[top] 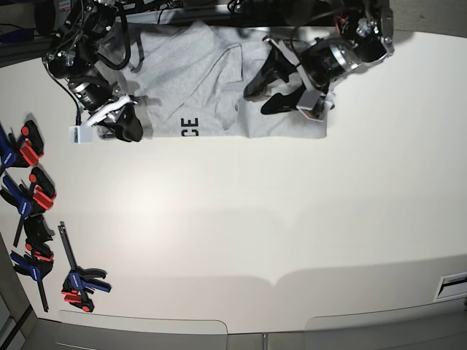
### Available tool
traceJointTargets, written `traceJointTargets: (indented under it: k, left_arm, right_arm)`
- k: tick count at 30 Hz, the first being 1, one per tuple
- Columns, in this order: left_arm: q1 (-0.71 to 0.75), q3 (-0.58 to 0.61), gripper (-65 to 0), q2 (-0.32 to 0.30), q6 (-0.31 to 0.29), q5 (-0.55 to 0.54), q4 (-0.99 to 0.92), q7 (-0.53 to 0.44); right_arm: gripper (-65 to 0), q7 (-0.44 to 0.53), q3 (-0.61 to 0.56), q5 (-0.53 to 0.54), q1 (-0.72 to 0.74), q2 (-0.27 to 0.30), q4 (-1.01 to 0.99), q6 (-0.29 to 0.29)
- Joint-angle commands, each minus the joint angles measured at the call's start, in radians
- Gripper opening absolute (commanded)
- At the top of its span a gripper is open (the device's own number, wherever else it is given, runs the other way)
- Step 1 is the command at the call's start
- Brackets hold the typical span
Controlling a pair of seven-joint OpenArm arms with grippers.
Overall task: Fold the T-shirt properly
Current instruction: 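Fold the lifted side inward toward the right gripper with the left gripper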
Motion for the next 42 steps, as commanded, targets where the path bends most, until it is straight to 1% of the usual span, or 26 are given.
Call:
traceJointTargets:
  k: [1,3,5,6,8,10,12,14,16,21,25,26,28,30,32,33,35,37,42]
  left_arm:
    - [0.011,-0.011,-39.9,-0.003,-0.009,0.021,0.04,-0.018]
    - [0.027,-0.04,-39.9,-0.018,-0.009,0.074,0.07,-0.017]
    - [0.042,-0.08,-39.9,-0.038,-0.009,0.099,0.077,-0.018]
    - [0.05,-0.103,-39.9,-0.048,0.014,0.107,0.077,-0.021]
    - [0.064,-0.153,-39.9,-0.062,0.077,0.137,0.077,-0.033]
    - [0.072,-0.202,-39.9,-0.067,0.125,0.142,0.077,-0.038]
    - [0.075,-0.236,-39.9,-0.067,0.153,0.142,0.077,-0.039]
    - [0.082,-0.249,-39.9,-0.067,0.167,0.142,0.075,-0.038]
    - [0.086,-0.249,-39.9,-0.066,0.167,0.134,0.064,-0.024]
    - [0.086,-0.248,-40.1,-0.066,0.166,0.051,0.008,0.002]
    - [0.086,-0.248,-40.2,-0.066,0.167,0.051,-0.034,0.008]
    - [0.086,-0.248,-41.5,-0.066,0.166,0.051,-0.038,0.016]
    - [0.086,-0.248,-46.1,-0.067,0.166,0.033,-0.039,0.046]
    - [0.086,-0.248,-53.0,-0.066,0.161,-0.022,-0.039,0.082]
    - [0.086,-0.248,-62.4,-0.066,0.134,-0.089,-0.038,0.129]
    - [0.086,-0.248,-65.0,-0.066,0.127,-0.124,-0.037,0.157]
    - [0.089,-0.248,-65.0,-0.066,0.109,-0.174,-0.033,0.208]
    - [0.112,-0.248,-65.0,-0.066,0.109,-0.22,-0.016,0.232]
    - [0.217,-0.248,-65.0,-0.066,0.057,-0.335,0.069,0.235]
  right_arm:
    - [-53.2,0.026,0.003,0.027,0.008,0.011,0.018,-0.001]
    - [-53.2,0.026,0.003,0.027,0.008,0.011,0.018,-0.001]
    - [-53.2,0.026,0.003,0.027,0.008,0.011,0.018,-0.001]
    - [-53.2,0.026,0.003,0.027,0.008,0.011,0.018,-0.001]
    - [-53.2,0.026,0.003,0.027,0.008,0.01,0.018,-0.001]
    - [-53.2,0.027,0.003,0.027,0.008,0.011,0.018,-0.001]
    - [-53.2,0.027,0.003,0.027,0.008,0.01,0.018,-0.001]
    - [-53.2,0.027,0.003,0.027,0.008,0.01,0.018,-0.001]
    - [-53.2,0.027,0.003,0.027,0.008,0.01,0.018,-0.001]
    - [-53.2,0.026,0.003,0.027,0.008,0.01,0.018,-0.001]
    - [-53.2,0.026,0.003,0.027,0.008,0.01,0.018,-0.001]
    - [-53.2,0.026,0.003,0.027,0.008,0.01,0.018,-0.001]
    - [-53.2,0.026,0.003,0.027,0.008,0.01,0.018,-0.001]
    - [-53.2,0.026,0.003,0.027,0.008,0.01,0.018,-0.001]
    - [-53.2,0.026,0.003,0.027,0.008,0.01,0.018,-0.001]
    - [-53.2,0.026,0.003,0.027,0.008,0.01,0.018,-0.001]
    - [-53.2,0.026,0.003,0.027,0.008,0.011,0.018,-0.001]
    - [-53.2,0.026,0.003,0.027,0.008,0.011,0.018,-0.001]
    - [-53.2,0.026,0.003,0.027,0.008,0.01,0.018,-0.001]
